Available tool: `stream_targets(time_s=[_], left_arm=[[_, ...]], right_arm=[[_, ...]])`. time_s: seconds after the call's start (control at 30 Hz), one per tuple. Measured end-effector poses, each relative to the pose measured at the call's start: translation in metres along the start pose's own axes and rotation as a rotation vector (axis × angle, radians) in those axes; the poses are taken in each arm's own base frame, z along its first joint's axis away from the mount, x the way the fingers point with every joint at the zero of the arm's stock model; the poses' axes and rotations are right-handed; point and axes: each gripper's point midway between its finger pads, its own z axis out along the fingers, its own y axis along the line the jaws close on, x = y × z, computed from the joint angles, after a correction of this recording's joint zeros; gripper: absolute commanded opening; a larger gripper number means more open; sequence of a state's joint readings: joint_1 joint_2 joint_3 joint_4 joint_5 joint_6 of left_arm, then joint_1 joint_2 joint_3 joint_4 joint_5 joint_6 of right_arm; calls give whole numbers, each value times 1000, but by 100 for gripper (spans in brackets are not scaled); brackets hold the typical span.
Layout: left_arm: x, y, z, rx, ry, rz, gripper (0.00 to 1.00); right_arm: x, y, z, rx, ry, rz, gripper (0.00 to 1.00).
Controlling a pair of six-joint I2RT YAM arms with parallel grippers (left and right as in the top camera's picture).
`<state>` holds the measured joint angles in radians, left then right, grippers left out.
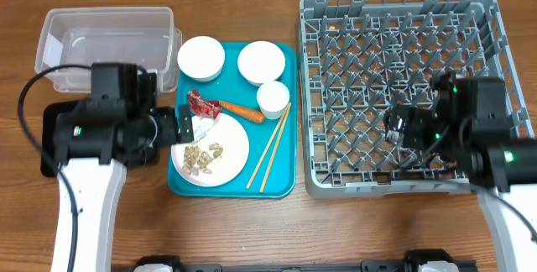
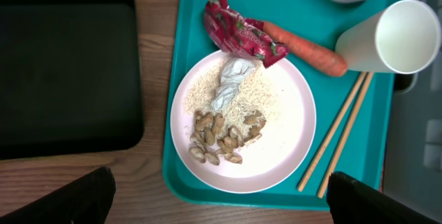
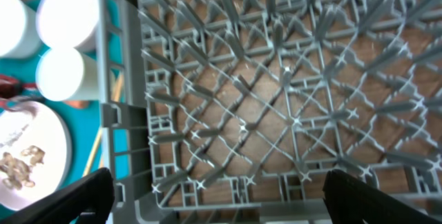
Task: Sort waste into correct bins and load items into the dishwasher
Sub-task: 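Grasp the pink snack wrapper on the teal tray with the left gripper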
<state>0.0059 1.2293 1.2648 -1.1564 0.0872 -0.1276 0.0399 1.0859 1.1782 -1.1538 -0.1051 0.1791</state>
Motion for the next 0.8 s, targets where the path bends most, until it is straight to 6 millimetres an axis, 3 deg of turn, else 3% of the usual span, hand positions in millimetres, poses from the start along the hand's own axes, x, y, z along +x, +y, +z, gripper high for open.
stream_targets(time_s=[0.13, 0.33, 0.63, 0.8], left_arm=[[-13, -2, 38, 14, 65, -8, 100], [-30, -20, 80, 120, 94, -59, 99], [-20, -32, 143, 183, 259, -316, 80], [-17, -31, 170, 178, 299, -403, 57]], right_arm=[[3, -5, 19, 32, 94, -1, 100], [3, -5, 21, 33, 101, -9, 100], [4, -5, 21, 35, 108, -9, 100], [5, -6, 21, 36, 111, -8, 100]])
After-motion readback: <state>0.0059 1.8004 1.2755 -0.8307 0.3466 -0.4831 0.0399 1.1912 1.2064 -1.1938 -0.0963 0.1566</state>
